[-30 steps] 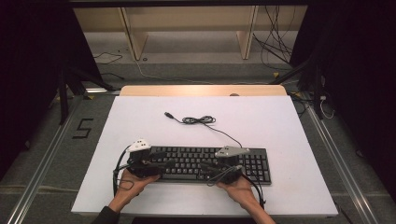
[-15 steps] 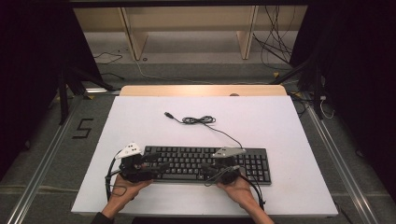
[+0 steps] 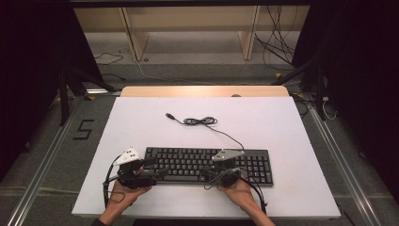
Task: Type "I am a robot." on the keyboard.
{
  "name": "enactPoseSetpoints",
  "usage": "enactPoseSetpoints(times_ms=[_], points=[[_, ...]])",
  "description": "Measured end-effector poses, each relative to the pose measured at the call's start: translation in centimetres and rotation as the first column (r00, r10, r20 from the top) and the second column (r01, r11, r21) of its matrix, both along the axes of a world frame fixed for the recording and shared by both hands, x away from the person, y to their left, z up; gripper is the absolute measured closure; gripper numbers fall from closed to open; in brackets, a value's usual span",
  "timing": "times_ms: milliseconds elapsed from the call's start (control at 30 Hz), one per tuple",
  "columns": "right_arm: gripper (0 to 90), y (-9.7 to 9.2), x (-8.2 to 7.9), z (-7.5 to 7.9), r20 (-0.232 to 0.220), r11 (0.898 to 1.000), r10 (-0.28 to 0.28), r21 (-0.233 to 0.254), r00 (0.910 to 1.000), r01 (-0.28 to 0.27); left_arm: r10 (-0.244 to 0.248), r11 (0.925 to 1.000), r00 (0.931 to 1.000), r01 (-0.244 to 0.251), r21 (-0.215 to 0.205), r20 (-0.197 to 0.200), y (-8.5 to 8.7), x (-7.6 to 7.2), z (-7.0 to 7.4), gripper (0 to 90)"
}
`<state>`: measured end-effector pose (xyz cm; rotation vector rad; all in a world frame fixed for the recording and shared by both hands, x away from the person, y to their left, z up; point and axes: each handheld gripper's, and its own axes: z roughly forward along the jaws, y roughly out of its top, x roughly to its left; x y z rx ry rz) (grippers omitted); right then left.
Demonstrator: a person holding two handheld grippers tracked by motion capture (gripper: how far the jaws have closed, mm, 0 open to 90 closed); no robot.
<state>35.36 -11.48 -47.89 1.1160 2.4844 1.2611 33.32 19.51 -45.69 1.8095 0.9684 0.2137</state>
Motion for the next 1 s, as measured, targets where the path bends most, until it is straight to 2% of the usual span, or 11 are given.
enactPoseSetpoints(times_ms=[567,667,1000], points=[[90.0,0.16,-0.01,-0.31,-0.014,1.0,0.003,-0.025,0.9999,-0.004,0.003,1.0,1.0,-0.003,0.007,0.0,0.15,-0.43,-0.24,25.2],[90.0,0.19,-0.05,-0.4,-0.003,1.0,0.006,-0.027,1.0,-0.006,0.004,1.0,1.0,-0.004,0.006,0.001,0.18,-0.43,-0.25,25.2],[90.0,0.02,-0.11,-0.28,-0.008,1.0,-0.003,-0.014,1.0,0.003,0.005,1.0,1.0,-0.005,0.006,0.003,0.21,-0.37,-0.31,25.2]])
